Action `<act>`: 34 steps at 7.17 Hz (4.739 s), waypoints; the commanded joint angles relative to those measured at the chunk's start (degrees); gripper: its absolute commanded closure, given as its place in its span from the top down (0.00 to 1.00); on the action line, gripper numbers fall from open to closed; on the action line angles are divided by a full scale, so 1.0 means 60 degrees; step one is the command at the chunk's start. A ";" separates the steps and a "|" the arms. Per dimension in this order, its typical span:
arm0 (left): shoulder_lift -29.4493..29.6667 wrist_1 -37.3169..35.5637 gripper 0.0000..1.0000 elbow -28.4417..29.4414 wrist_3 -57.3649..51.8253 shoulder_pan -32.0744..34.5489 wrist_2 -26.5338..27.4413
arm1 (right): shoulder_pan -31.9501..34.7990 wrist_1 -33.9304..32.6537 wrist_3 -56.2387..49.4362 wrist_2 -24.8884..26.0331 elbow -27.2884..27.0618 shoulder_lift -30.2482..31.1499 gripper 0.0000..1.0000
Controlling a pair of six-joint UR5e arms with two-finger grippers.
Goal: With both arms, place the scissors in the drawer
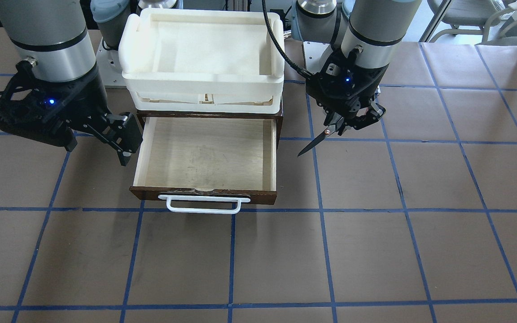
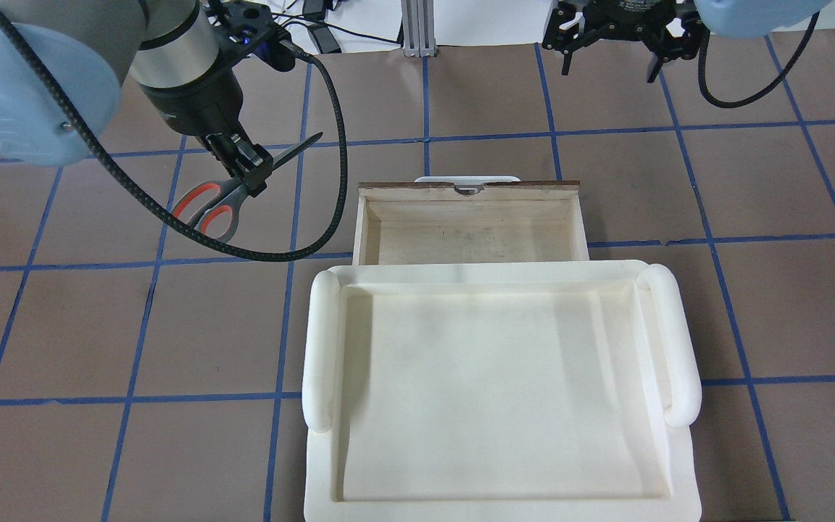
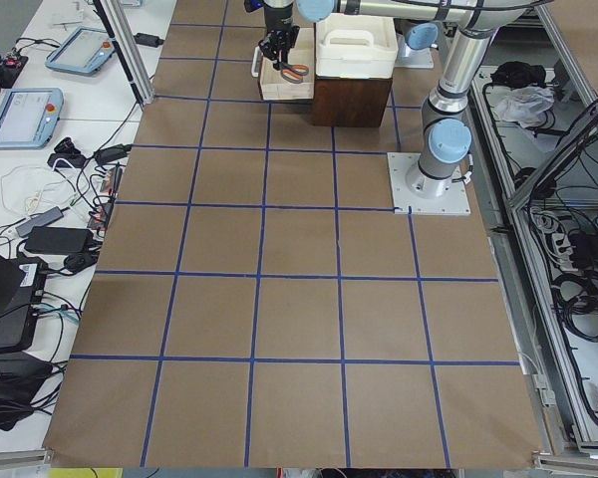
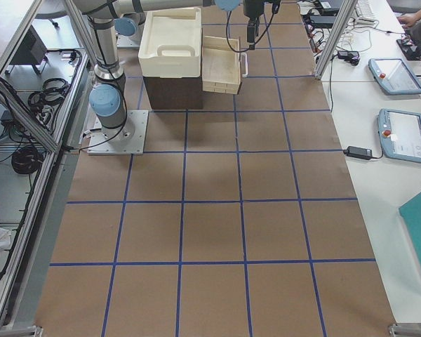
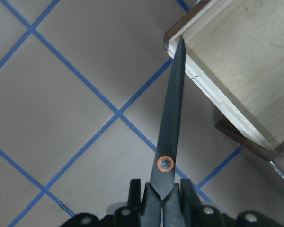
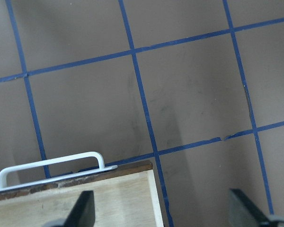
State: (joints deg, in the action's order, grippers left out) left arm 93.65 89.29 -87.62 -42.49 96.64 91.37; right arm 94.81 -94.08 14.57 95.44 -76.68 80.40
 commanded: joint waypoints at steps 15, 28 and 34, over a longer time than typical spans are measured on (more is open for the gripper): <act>0.2729 -0.1052 0.08 0.1054 -0.4214 0.3052 -0.1443 | -0.0771 0.0460 -0.2575 -0.1082 -0.0697 0.0648 1.00; 0.3363 -0.1960 1.00 0.0717 -0.3481 0.3829 -0.1414 | -0.1065 0.0709 -0.3294 -0.1053 -0.0815 0.0780 1.00; 0.1022 0.0317 1.00 0.1344 -0.0854 0.2673 -0.1386 | -0.0919 0.0680 -0.3162 -0.1024 -0.0815 0.0868 1.00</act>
State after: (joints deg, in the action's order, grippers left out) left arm 103.19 86.36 -80.91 -53.31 113.83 82.65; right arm 88.99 -89.92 -4.85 89.35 -81.59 85.55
